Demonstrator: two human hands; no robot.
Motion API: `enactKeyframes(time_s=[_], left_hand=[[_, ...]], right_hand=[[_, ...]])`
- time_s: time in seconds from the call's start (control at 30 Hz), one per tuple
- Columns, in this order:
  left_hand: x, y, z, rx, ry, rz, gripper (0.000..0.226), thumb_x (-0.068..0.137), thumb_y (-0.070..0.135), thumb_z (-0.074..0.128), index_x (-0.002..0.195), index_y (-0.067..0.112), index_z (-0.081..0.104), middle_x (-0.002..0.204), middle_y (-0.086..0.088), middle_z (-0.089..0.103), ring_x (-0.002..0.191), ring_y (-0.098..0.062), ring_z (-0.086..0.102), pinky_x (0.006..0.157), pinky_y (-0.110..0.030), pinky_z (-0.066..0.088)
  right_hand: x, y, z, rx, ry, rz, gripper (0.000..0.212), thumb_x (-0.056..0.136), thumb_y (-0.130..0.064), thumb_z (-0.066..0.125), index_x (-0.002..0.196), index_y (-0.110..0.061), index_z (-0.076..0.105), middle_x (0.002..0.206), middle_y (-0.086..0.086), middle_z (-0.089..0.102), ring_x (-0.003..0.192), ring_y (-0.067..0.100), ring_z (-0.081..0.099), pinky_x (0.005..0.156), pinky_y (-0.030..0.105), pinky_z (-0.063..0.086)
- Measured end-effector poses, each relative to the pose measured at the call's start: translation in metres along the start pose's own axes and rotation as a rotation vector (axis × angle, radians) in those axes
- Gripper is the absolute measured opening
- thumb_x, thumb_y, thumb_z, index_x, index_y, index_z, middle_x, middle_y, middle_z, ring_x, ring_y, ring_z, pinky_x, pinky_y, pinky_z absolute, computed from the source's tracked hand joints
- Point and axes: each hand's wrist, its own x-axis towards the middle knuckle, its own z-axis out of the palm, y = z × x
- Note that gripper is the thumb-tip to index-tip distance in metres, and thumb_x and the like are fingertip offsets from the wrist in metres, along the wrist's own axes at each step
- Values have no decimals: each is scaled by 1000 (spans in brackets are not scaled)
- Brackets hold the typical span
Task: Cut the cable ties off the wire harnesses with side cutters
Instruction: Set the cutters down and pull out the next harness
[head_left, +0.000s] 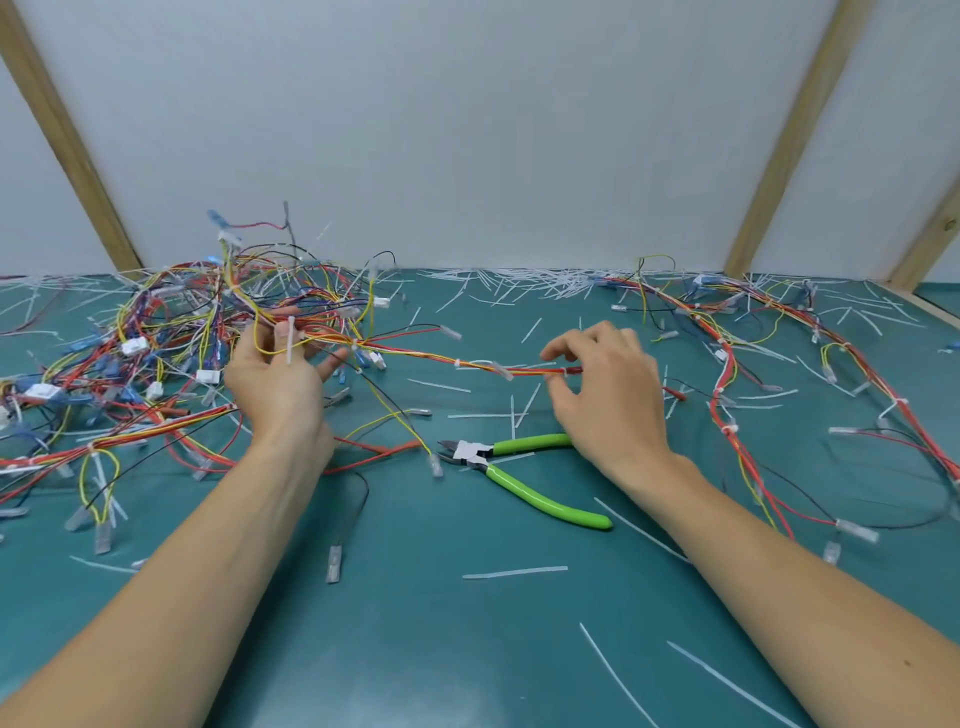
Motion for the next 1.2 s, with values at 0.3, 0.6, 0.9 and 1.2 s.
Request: enactKeyframes(time_s=[0.3,0.6,0.9,1.2], left_hand=[[9,-1,-3,-19,104,-15,25,107,11,42,89,20,55,80,1,47,67,-9,52,61,-23,58],[11,-3,-3,61,80,38,28,107,14,42,86,25,57,84,4,51,81,-15,53,61,-24,57],[2,0,-2,119,-16,138,29,107,11,41,90,26,59,86,5,53,80,-12,54,62,-26,58],[-6,4,3,136,-150,208,22,107,15,44,94,23,60,90,2,56,80,-11,60,60,-23,58]], right_hand=[[11,14,-6,141,126,167,12,96,-44,67,101,-32,69,69,-11,57,75,16,58,61,32,36],[3,-6,-6,269,171,-231,29,94,-13,65,122,-20,62,130,-6,63,142,16,45,116,42,36],[-7,-23,-9,258,48,-342,47,75,-6,58,120,-18,65,127,-7,64,142,15,45,116,26,27],[-2,-14,-6,136,10,-115,34,85,-19,44,90,-24,77,87,-12,59,99,18,50,89,35,36]])
